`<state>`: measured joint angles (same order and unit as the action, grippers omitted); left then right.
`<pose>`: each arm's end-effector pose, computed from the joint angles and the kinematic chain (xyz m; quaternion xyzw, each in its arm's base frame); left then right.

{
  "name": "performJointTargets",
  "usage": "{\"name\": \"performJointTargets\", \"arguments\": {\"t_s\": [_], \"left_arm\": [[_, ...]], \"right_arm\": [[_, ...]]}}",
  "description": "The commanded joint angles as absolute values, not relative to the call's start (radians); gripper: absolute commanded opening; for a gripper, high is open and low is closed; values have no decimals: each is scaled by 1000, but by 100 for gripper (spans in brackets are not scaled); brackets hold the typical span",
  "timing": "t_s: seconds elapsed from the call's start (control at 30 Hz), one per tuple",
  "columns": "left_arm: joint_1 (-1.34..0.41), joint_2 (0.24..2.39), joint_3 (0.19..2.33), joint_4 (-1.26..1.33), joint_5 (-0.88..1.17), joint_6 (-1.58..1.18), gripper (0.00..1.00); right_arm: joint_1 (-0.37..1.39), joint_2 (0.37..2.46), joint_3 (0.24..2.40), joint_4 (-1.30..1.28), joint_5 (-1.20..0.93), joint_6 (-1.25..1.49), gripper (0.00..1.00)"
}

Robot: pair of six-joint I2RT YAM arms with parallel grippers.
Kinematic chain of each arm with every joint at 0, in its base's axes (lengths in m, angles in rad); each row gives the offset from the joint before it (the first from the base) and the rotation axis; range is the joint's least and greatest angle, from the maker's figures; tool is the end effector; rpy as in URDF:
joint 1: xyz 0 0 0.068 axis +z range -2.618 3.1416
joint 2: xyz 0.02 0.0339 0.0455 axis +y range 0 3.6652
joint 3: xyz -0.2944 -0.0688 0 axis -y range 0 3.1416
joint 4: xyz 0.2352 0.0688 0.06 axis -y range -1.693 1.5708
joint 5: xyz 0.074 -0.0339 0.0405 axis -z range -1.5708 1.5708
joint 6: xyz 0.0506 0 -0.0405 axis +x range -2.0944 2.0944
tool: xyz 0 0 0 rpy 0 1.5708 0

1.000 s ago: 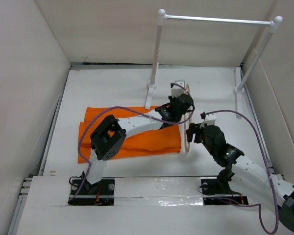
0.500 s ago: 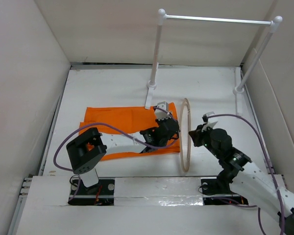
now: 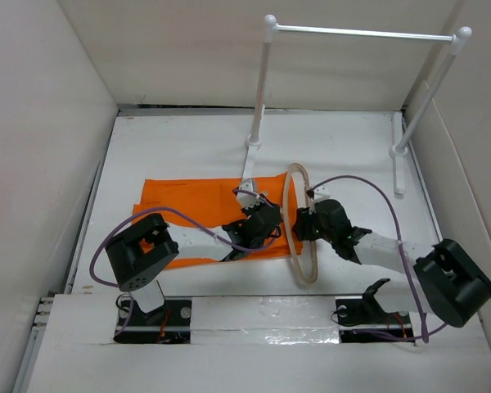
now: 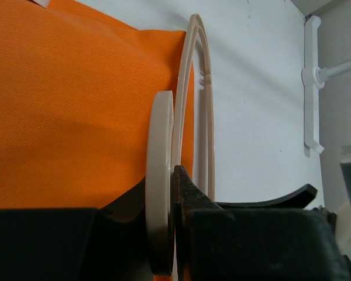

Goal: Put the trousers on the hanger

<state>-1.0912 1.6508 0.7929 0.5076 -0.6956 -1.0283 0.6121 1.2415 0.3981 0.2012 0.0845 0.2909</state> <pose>0.1897 -0.2944 0.2296 -0.1710 0.7762 -0.3333 0.5071 0.1871 0.1262 0.1818 -0.1242 0.8849 0.1612 0.4190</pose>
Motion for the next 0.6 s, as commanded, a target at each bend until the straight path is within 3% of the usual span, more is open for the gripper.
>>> {"name": "performJointTargets", "arguments": {"t_s": [0.0,0.13,0.23,0.27,0.3,0.57], "left_arm": [[-1080,1620,770,521,-721,-1005,0],[-1071,1621,773,525,-727,-963,0],[-1062,1634,782,519,-733,-933,0],[-1062,1634,785,514,-745,-925,0],[-1062,1632,785,508,-750,-914,0],[-1022,1556,735,526,-730,-772,0]], "right_arm": [[606,1325,433,370,69,313,56],[606,1371,396,475,26,345,54],[606,1353,356,517,8,365,23],[597,1339,348,517,8,365,4],[597,1321,341,511,8,365,0],[462,845,296,224,35,338,0]]}}
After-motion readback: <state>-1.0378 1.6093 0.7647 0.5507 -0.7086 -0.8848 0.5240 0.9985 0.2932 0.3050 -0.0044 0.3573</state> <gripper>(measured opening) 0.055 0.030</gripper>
